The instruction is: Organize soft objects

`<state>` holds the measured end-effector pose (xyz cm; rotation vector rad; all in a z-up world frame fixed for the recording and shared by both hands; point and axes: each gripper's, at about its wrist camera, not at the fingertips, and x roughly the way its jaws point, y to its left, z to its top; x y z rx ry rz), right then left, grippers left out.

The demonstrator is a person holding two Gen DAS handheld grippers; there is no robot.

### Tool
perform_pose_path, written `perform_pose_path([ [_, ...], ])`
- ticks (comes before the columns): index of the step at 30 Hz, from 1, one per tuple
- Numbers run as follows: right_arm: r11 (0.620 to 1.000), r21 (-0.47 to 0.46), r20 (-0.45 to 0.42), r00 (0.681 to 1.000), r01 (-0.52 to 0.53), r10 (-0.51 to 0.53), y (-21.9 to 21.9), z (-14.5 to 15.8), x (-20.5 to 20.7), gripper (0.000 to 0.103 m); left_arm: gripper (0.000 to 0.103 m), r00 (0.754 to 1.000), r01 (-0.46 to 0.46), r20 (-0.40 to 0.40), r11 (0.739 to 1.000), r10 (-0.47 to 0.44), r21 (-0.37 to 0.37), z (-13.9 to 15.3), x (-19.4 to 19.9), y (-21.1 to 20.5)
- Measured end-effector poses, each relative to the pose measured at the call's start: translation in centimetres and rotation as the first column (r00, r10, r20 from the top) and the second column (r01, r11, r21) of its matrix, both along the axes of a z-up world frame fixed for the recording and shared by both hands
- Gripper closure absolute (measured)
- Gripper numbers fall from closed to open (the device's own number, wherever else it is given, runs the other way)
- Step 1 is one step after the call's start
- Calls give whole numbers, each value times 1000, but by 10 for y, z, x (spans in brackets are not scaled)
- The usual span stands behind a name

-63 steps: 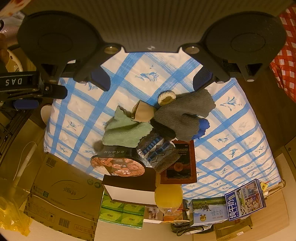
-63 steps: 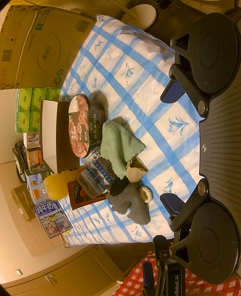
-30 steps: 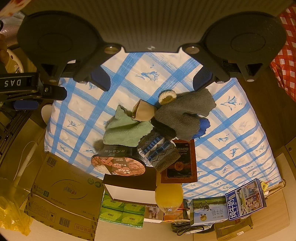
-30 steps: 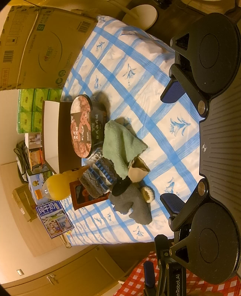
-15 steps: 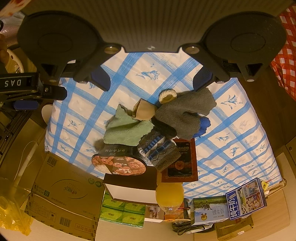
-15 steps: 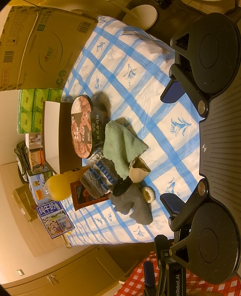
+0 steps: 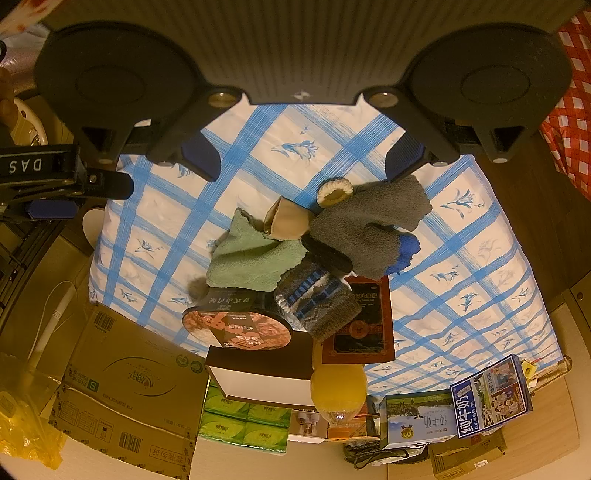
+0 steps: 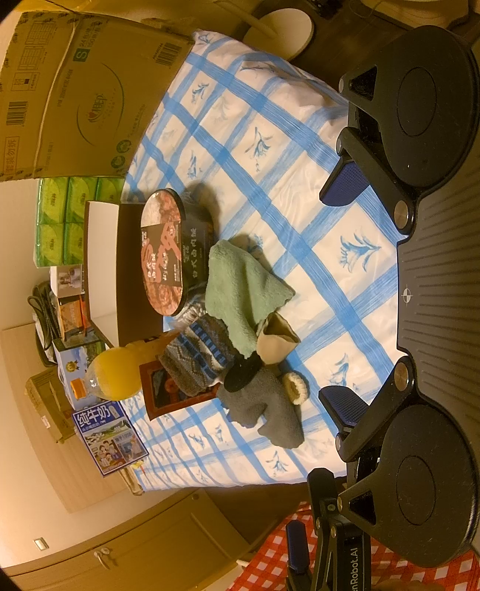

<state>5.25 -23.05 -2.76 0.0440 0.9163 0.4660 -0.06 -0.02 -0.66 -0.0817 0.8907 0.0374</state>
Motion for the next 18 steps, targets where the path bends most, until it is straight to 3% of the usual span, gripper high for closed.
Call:
perform_pose_path([
  [15, 1000, 4, 6, 1000, 3, -3, -1, 0, 0, 0, 8, 1000, -2, 6, 1000, 2, 5, 0, 4, -4],
  [18, 1000, 8, 10, 1000, 4, -5, -1, 2, -1, 0, 8, 1000, -2, 13, 1000, 2, 8, 15, 8, -2],
])
